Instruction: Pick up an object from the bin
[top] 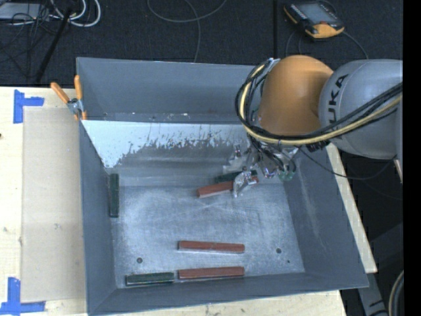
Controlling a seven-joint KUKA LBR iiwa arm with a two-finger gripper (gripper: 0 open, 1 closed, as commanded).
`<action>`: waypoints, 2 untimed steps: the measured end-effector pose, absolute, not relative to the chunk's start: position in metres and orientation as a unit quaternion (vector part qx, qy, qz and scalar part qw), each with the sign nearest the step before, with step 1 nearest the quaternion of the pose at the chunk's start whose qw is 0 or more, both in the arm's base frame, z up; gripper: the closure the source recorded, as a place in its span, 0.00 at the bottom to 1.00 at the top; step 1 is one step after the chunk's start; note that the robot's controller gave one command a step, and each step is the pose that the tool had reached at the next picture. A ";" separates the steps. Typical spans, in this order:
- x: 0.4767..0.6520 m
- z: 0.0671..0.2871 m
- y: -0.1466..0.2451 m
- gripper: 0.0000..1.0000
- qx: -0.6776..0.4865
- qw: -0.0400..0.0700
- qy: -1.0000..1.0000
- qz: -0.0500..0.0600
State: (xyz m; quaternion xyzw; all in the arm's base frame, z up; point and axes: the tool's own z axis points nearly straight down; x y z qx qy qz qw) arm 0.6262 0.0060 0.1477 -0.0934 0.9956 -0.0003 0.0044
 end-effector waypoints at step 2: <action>0.628 0.197 0.006 1.00 -0.092 0.003 0.996 0.000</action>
Offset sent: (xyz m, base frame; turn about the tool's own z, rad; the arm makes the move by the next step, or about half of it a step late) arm 0.0002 -0.0001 0.0472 0.0000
